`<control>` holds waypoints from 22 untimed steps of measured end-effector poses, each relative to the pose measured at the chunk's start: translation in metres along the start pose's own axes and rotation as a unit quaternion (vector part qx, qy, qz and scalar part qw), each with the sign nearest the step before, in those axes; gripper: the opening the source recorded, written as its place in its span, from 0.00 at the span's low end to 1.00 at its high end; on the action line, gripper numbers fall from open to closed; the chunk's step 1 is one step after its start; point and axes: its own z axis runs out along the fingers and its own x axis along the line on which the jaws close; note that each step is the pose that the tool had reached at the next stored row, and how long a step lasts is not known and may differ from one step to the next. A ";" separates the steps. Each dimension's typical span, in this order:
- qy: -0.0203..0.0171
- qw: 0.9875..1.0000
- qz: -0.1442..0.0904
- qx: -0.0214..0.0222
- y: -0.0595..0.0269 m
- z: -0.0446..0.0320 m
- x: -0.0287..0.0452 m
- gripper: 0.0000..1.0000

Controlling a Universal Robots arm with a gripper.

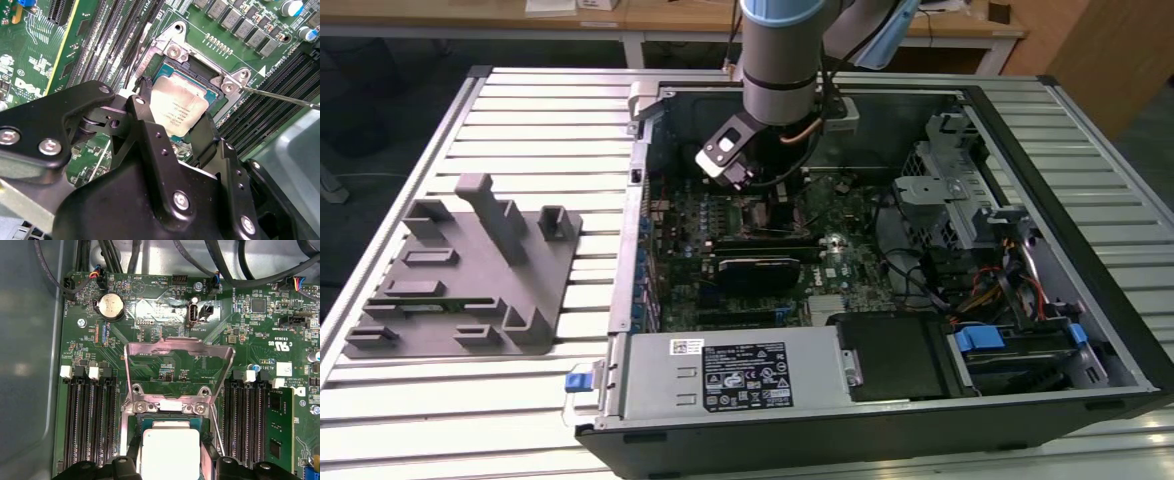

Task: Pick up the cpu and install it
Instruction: 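Place the cpu into insertion slot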

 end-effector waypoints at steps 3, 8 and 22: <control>0.000 1.000 0.000 0.000 -0.0001 -0.0001 -0.0001 0.61; 0.003 1.000 0.000 0.000 0.0000 -0.0011 -0.0001 0.61; 0.009 1.000 0.000 0.000 0.0002 -0.0041 -0.0001 0.61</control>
